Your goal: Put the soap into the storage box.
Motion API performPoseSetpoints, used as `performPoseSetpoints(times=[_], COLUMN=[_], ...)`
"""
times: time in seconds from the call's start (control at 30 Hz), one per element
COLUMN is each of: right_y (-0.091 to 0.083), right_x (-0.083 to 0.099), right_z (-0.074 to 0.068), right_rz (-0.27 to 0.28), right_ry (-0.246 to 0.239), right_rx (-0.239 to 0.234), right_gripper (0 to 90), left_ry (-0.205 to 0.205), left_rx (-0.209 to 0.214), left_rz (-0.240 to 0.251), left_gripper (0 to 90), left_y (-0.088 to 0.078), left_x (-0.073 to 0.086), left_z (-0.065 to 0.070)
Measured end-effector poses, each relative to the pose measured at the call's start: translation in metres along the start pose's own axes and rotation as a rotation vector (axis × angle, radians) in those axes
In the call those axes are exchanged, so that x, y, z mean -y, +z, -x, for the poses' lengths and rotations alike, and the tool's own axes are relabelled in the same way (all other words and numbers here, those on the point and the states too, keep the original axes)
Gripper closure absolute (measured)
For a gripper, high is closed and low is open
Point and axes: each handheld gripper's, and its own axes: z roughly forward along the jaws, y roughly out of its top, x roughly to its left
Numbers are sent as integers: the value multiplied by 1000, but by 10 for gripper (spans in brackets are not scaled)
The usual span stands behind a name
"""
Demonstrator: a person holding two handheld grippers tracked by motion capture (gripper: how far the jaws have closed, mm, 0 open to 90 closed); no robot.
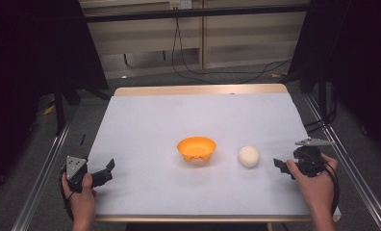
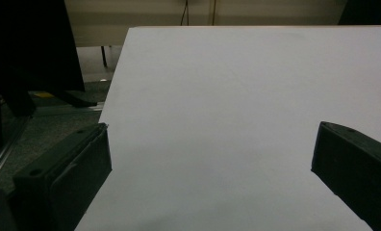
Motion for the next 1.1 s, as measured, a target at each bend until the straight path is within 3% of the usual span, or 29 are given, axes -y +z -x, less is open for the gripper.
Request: performPoseSetpoints(times=[0.23,0.63,1.1], right_y=[8,21,32], right_x=[-17,-32,-55], right_z=[-16,-35,-53], right_rz=[-61,-91,-173], right_ry=[-1,2,-19], right_rx=[-28,-71,-67], right_gripper=[158,115,132], left_ry=[-7,-8,-14], left_rx=[-3,-2,1], left_rz=[-3,-6,-10], left_gripper=[0,0,0], left_y=[0,1,1], left_x=[0,0,0], left_z=[0,-1,-1])
